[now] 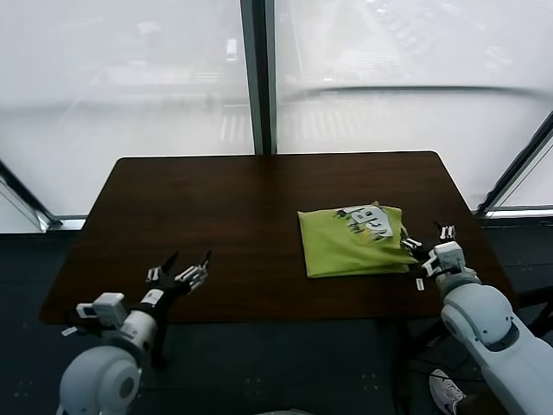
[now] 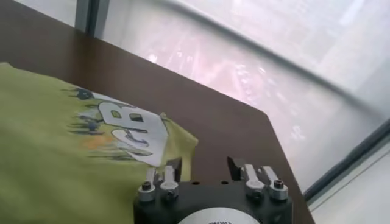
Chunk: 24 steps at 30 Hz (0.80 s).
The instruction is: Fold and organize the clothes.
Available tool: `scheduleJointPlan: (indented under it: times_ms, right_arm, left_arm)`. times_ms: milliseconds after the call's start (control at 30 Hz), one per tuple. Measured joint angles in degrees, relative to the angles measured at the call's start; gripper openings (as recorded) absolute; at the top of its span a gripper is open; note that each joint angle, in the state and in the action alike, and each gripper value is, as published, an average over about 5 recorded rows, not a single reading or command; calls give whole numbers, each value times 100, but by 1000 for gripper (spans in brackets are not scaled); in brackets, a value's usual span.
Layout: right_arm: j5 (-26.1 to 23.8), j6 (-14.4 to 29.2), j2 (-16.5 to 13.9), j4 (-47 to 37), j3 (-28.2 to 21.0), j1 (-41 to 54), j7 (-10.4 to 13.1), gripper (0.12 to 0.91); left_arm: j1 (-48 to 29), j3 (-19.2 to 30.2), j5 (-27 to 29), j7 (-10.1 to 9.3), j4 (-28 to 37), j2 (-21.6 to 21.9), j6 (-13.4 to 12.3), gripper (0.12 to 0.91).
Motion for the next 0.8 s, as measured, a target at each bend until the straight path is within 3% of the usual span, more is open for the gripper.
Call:
scheduleJointPlan:
  times_ms: [133,233,433,667,800]
  right_arm:
    - [-180,-42,147,170,-328,196,-33,906]
    - [-476,-94,315,163,-758,428,75,907]
    - [-897,-216,729,-38,-1810,1027,474,907]
    - [-975,-419,1283,-376,-2809,1714,1087,907]
    - [-982,-518,1588,-616,-3222,1970,1318,907]
  left_arm:
    - [81,-37,92,0,0,-28,-25,907]
    - [169,-100,156,1,-17,-27,-81,907]
    - [290,-179,298,3,-34,-56,-164,907]
    - [365,-174,458,3,-24,-168,-249,907]
    - [404,-188,502,3,-15,-213,-300,907]
